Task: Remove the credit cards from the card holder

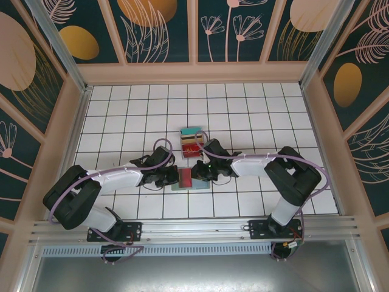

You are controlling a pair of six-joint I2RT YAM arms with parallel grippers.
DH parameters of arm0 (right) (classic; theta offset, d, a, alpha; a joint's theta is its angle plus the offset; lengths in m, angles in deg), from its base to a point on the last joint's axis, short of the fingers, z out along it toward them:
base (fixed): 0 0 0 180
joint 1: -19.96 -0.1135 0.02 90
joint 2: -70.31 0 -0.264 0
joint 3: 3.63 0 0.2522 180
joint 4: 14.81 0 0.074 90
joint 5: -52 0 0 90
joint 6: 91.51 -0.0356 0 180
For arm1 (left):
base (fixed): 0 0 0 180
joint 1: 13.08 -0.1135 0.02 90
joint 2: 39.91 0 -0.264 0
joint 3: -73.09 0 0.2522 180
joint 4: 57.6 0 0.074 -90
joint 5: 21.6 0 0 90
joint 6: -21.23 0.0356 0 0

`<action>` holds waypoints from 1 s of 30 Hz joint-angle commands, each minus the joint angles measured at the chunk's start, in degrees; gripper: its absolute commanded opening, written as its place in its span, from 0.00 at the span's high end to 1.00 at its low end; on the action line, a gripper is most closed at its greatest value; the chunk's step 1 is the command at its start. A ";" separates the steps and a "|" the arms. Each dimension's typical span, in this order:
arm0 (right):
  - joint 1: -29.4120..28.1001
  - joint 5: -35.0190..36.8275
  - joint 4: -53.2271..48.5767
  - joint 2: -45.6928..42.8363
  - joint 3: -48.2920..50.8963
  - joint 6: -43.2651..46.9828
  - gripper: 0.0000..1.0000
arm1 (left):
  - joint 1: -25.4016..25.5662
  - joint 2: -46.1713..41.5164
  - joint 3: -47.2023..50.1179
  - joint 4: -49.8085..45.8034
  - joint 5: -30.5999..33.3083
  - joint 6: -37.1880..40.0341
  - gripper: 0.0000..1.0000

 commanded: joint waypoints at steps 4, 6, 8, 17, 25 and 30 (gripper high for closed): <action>-0.73 -1.90 1.37 2.43 -1.43 0.92 0.81 | 0.05 0.74 0.09 -3.72 1.35 0.31 1.00; -0.91 -2.23 1.59 2.74 -1.63 0.98 0.85 | 0.03 0.76 0.20 -3.68 1.26 0.27 1.00; -1.00 -2.79 1.84 3.15 -1.57 1.03 0.84 | 0.04 0.76 0.28 -3.54 1.24 0.25 1.00; -1.05 -5.00 3.55 3.76 -1.23 0.89 0.84 | -0.03 1.03 0.11 -3.33 1.05 0.27 1.00; -0.52 -2.90 2.13 2.06 -0.36 1.11 1.00 | 0.03 0.41 0.09 -4.71 2.37 0.27 1.00; 1.25 -2.38 1.93 -0.05 2.00 0.97 1.00 | 0.01 0.44 0.18 -6.55 4.11 0.36 1.00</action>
